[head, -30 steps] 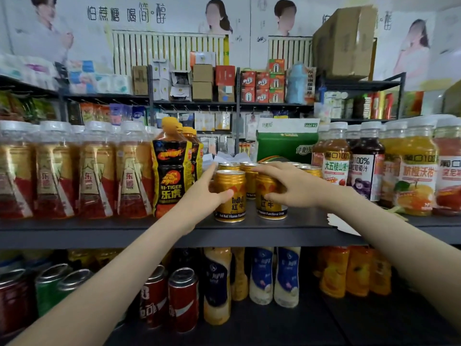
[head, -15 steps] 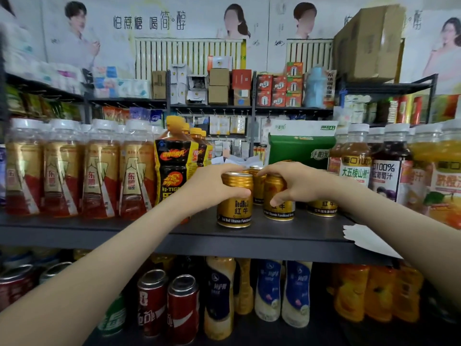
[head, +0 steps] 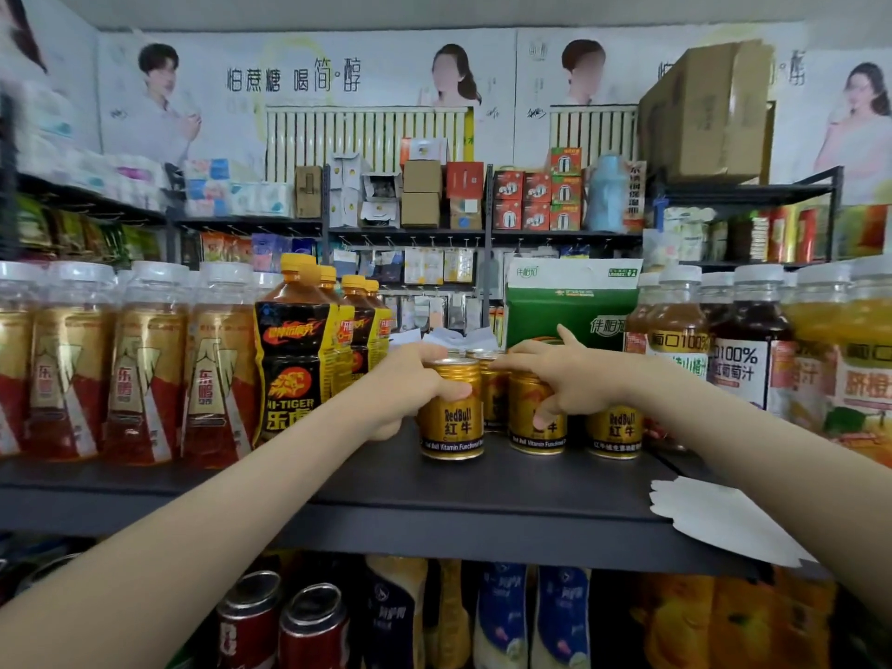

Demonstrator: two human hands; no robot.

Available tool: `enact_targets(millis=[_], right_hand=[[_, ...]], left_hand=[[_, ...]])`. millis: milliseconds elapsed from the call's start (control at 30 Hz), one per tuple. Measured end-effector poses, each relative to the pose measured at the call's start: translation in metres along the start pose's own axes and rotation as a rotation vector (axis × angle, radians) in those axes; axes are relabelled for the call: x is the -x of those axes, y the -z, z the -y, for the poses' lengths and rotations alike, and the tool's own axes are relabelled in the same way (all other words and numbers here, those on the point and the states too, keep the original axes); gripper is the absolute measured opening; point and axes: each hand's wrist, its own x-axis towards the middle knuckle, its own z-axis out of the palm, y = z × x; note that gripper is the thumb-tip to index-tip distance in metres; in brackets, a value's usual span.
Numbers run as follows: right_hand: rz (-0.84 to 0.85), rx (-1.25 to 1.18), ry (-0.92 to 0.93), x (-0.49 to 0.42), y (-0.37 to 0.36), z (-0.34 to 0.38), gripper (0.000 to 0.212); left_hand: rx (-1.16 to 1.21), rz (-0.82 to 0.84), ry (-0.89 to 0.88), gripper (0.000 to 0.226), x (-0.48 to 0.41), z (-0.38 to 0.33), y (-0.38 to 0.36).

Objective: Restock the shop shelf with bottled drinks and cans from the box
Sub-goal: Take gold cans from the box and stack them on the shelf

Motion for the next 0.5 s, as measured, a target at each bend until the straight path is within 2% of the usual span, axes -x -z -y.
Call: enact_targets(millis=[133, 300, 400, 500], right_hand=[[0.010, -0.052, 0.009, 0.006, 0.002, -0.011, 0.089], [-0.034, -0.087, 0.003, 0.009, 0.001, -0.020, 0.092], [-0.035, -0.057, -0.034, 0.008, -0.002, -0.025, 0.093], [-0.042, -0.057, -0.076, 0.010, -0.007, -0.030, 0.090]], left_hand=[[-0.031, 0.095, -0.017, 0.047, -0.008, 0.001, -0.009], [-0.109, 0.148, -0.064, 0.063, -0.012, 0.000, -0.014], [-0.394, 0.136, -0.134, 0.071, -0.012, -0.003, -0.012], [-0.698, 0.013, -0.291, 0.069, -0.011, -0.005, -0.012]])
